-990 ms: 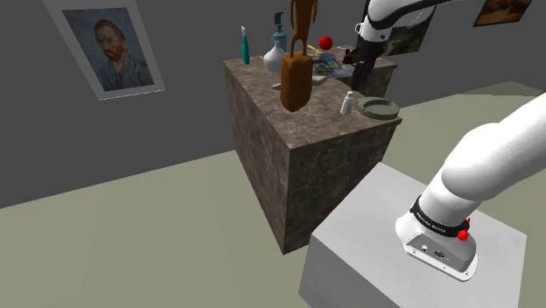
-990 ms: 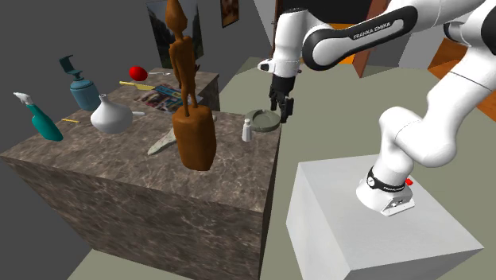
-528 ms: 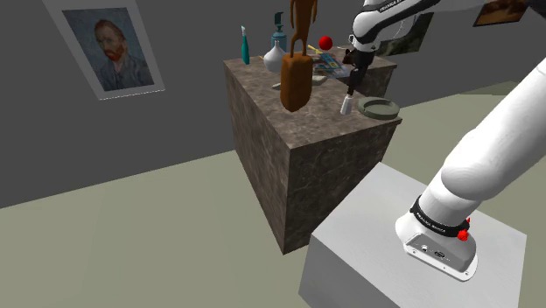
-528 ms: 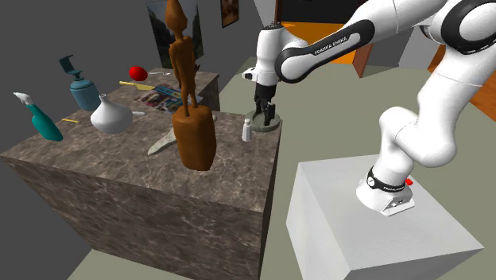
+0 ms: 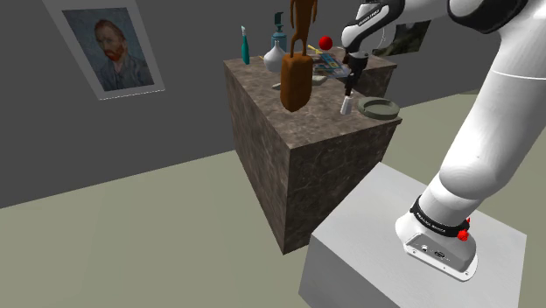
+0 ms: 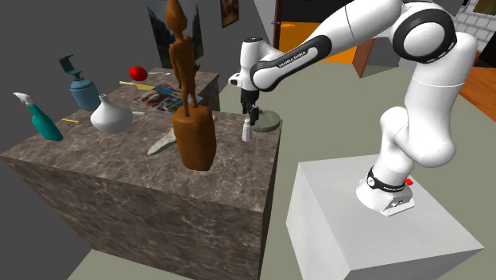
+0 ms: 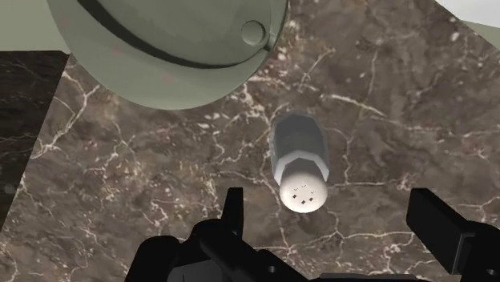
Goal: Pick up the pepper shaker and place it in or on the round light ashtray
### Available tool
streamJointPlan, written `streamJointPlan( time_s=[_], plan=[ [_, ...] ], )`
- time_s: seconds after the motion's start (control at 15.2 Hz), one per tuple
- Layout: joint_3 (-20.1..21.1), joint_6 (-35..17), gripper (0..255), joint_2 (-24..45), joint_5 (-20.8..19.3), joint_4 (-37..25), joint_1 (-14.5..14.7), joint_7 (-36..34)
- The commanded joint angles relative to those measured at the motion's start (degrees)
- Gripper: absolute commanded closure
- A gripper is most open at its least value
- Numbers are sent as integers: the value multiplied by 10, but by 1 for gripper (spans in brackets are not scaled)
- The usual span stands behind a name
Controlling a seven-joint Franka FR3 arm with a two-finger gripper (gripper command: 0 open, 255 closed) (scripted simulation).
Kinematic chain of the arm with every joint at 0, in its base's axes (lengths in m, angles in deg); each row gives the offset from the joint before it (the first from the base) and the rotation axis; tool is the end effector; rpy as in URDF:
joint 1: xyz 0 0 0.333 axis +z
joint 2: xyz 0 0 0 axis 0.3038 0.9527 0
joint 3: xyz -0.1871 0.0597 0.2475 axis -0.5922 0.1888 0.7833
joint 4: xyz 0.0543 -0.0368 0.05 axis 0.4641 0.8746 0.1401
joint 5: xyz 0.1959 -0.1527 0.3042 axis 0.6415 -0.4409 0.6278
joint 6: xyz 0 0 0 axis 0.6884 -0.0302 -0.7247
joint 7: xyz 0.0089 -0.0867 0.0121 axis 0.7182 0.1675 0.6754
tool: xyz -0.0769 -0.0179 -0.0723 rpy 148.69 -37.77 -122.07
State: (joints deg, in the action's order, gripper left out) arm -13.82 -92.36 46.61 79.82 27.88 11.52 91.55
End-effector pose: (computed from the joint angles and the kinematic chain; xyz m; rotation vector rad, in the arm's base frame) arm 0.4933 -0.3125 0.3928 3.0302 0.3447 0.0455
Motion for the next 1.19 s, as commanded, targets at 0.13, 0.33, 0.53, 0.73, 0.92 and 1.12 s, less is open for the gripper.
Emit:
streamJointPlan(
  time_s=[0.13,0.33,0.53,0.73,0.92,1.12],
  plan=[
    [2,-24,0,28,14,-2,-5,13],
    [4,-44,0,43,23,4,-8,19],
    [6,-54,0,51,28,7,-10,22],
    [6,-54,0,51,28,7,-10,22],
    [6,-54,0,51,28,7,-10,22],
    [6,-54,255,51,28,7,-10,22]
  ],
)
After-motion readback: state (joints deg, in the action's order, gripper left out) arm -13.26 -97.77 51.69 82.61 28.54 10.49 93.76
